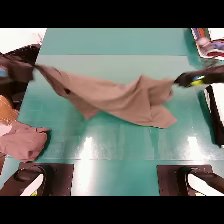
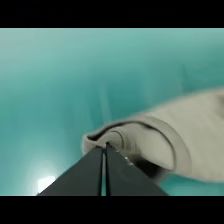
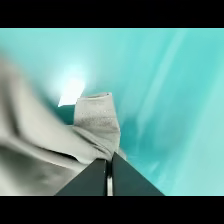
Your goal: Fold the shirts.
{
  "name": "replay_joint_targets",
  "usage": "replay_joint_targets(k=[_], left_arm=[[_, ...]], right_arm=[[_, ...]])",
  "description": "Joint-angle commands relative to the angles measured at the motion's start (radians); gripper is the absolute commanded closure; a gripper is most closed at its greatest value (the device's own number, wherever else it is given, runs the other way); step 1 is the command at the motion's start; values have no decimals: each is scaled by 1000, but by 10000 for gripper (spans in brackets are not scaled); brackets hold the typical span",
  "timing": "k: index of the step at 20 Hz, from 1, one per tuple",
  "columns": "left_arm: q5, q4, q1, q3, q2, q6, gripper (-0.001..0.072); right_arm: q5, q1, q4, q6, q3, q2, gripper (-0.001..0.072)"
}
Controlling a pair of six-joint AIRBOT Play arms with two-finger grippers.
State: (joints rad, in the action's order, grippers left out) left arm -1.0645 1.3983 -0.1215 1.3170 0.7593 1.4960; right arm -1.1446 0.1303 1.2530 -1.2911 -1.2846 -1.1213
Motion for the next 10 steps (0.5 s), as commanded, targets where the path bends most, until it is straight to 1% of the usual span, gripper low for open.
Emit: replay_joint_targets(k=[1,6,7,10], left_arm=[[1,44,0,228,-66,16,685],[-5,30,0,423,-143,35,685],[-8,26,0,461,-147,50,685],[0,-29,0,598,-146,50,685]], right_arm=[[-69,-90,24,-3,-192,175,699],[-103,-204,25,-29,-392,337,699],[-113,-233,25,-29,-430,356,700],[-132,-325,24,-29,-539,374,700]])
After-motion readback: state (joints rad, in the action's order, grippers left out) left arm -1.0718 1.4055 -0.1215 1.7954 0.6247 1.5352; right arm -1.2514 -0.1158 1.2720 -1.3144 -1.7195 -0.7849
